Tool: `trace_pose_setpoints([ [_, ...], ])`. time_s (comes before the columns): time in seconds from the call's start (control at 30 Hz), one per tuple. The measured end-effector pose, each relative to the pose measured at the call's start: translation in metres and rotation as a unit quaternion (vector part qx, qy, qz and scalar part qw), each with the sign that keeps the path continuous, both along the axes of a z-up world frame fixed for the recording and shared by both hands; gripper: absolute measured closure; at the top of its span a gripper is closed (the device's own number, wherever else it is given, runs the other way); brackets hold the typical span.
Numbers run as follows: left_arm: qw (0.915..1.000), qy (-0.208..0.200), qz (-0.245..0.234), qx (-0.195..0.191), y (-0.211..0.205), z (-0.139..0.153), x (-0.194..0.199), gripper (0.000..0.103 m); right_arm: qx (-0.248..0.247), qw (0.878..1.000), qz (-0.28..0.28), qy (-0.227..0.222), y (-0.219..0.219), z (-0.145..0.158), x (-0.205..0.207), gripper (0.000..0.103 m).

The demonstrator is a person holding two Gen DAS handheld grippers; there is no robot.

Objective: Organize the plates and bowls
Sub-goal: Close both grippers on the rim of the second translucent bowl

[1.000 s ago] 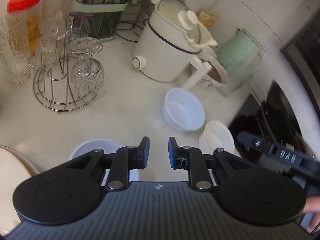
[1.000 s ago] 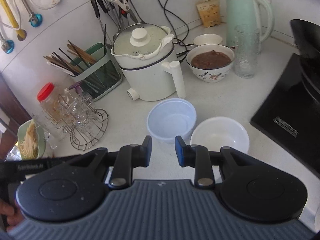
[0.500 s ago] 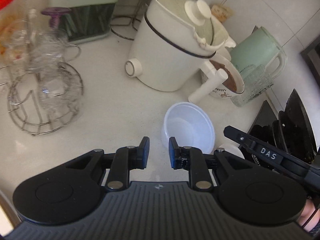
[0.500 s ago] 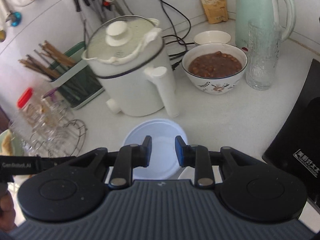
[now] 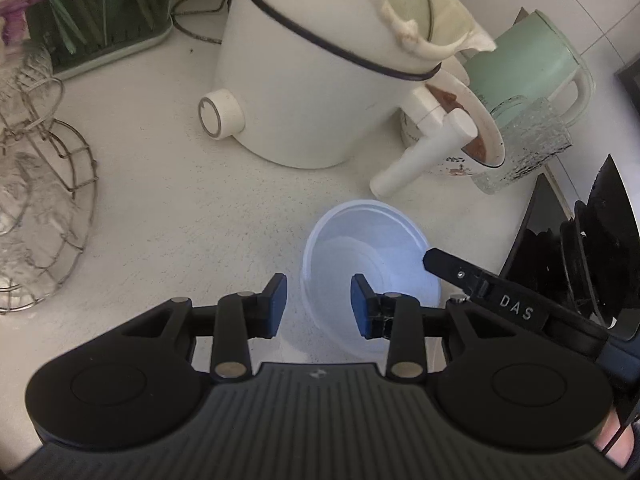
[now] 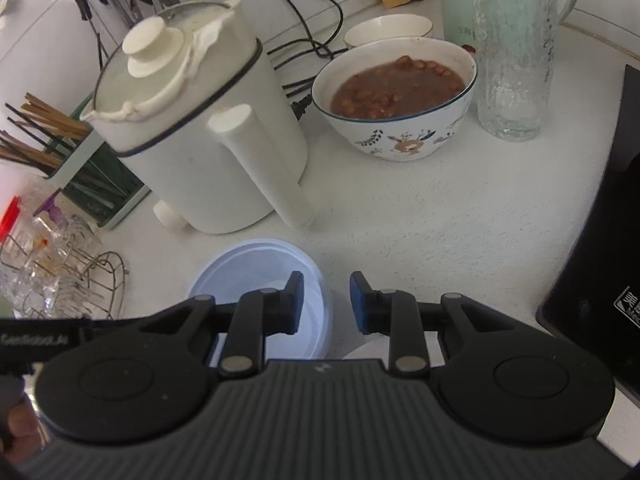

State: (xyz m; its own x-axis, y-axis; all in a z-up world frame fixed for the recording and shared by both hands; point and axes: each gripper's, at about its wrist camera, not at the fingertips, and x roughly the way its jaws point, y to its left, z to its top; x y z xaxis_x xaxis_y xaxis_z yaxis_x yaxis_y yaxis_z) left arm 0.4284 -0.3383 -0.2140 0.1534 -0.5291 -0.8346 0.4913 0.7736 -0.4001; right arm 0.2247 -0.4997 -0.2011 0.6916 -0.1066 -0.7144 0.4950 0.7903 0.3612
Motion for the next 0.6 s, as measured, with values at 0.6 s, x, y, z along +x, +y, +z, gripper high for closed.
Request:
trace_pose_setpoints([
  [0.6, 0.9977, 0.046, 0.043, 0.025, 0.0, -0.034, 0.018, 0.089, 0.0, 0.999, 0.044, 0.019, 0.017, -0.013, 0.028, 0.088],
])
